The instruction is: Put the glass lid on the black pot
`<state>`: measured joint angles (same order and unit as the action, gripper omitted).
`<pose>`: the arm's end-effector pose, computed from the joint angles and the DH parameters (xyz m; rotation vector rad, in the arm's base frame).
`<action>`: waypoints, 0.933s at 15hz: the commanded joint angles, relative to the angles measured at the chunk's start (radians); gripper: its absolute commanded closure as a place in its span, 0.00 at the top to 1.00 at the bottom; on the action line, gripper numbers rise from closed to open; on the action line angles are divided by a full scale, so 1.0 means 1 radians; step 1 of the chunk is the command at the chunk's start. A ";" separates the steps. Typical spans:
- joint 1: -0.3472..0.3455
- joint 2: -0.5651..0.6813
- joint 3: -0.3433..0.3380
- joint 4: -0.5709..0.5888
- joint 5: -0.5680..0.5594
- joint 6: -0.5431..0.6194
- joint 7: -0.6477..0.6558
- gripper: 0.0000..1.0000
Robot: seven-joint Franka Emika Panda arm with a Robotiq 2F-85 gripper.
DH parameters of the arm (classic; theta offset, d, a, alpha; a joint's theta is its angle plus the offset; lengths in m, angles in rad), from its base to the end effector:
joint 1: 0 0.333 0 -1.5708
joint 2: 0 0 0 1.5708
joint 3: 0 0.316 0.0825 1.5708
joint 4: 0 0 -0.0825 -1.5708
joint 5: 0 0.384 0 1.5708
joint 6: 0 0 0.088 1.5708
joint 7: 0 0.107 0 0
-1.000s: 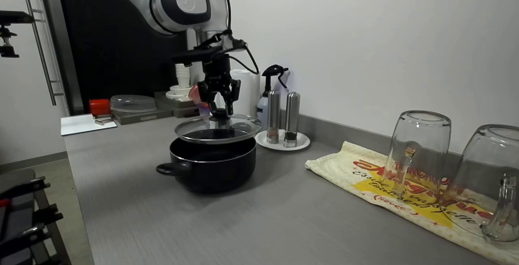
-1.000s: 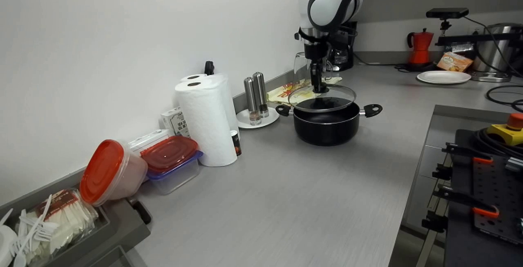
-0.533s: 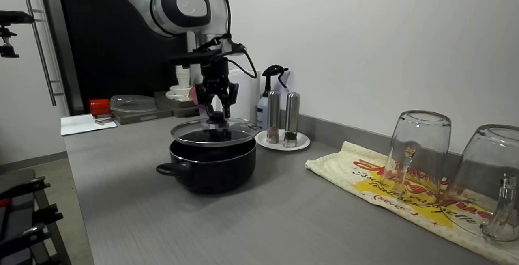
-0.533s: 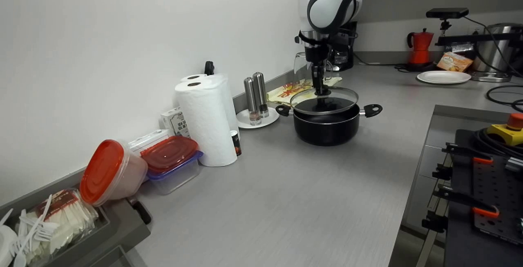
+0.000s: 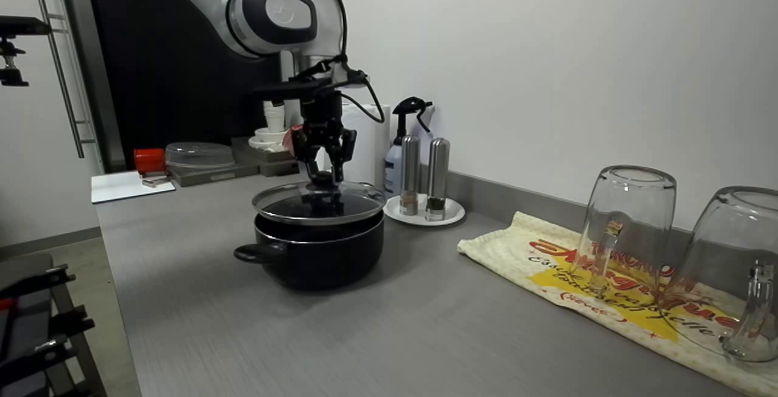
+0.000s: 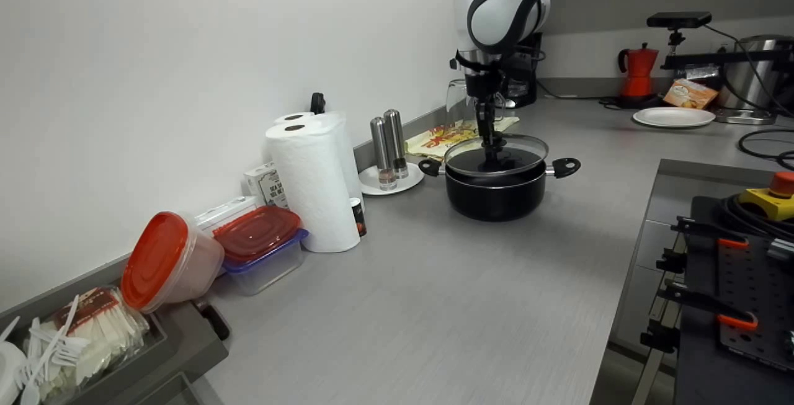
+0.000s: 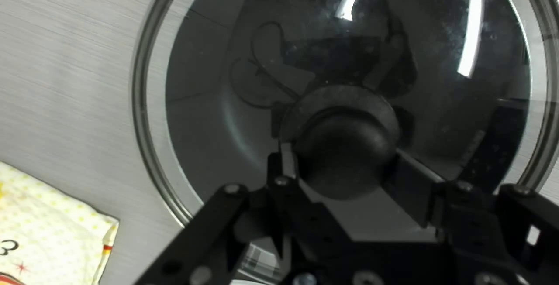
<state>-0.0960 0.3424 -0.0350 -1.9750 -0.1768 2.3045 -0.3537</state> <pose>0.6030 -0.0823 0.2950 2.9615 0.5146 -0.0707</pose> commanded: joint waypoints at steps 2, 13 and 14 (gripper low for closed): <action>-0.013 -0.012 0.010 0.012 0.024 -0.031 -0.029 0.26; -0.011 -0.014 0.011 -0.012 0.037 -0.026 -0.005 0.26; -0.010 -0.014 0.010 -0.012 0.036 -0.025 -0.002 0.26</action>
<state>-0.1006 0.3429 -0.0312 -1.9883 -0.1656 2.2941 -0.3531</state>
